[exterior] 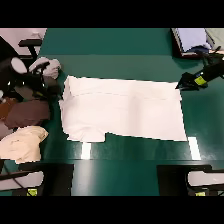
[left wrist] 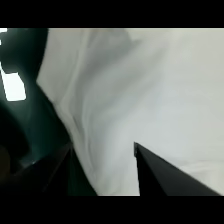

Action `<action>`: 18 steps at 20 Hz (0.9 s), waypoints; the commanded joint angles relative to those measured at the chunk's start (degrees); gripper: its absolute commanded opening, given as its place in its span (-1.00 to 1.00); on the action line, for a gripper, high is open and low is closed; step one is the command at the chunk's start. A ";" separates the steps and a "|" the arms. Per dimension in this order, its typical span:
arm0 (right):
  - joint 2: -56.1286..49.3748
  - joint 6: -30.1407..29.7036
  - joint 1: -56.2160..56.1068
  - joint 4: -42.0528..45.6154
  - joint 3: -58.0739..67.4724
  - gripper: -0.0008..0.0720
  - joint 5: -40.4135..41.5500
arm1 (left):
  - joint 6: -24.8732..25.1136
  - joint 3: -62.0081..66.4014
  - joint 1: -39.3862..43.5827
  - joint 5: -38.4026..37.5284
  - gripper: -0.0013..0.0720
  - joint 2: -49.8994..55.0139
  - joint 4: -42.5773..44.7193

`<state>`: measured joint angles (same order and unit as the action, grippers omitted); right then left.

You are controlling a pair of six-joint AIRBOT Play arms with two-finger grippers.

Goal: Fold the shirts.

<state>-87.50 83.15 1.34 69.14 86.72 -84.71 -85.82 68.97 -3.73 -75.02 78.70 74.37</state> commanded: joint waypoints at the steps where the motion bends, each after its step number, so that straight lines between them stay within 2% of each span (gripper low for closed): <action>1: 9.57 -0.31 0.28 -0.48 -9.68 0.09 1.84 | -0.81 -16.76 0.00 0.87 0.31 -11.34 0.68; 6: 18.60 -0.31 0.28 -0.50 -19.71 0.09 4.85 | -0.79 -33.18 0.00 5.33 0.31 -18.29 -6.12; 12: 22.43 -0.31 0.28 -0.44 -21.20 0.09 5.18 | 1.18 -37.31 0.00 12.63 0.31 -18.29 -14.93; 13: 22.84 -0.31 0.28 -0.39 -21.20 0.09 5.09 | 1.66 -37.31 0.00 12.92 0.14 -18.27 -15.50; 14: 23.12 -0.31 0.31 -0.11 -21.20 0.09 4.96 | 1.97 -37.27 0.00 12.96 -0.35 -18.29 -15.45; 15: 23.21 -0.31 0.70 -0.02 -21.20 0.09 4.39 | 2.25 -37.09 0.00 12.90 -0.70 -18.29 -15.47; 16: 23.12 -0.35 1.70 0.09 -21.24 0.09 2.86 | 2.32 -36.61 0.00 12.33 -0.90 -18.40 -15.45; 18: 23.41 -1.20 5.51 0.52 -23.28 0.09 -0.09 | 2.27 -35.17 0.00 11.37 -0.90 -20.59 -14.62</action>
<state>-64.69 82.54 3.77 68.99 65.01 -81.38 -84.09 32.88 -3.70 -63.26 59.68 60.14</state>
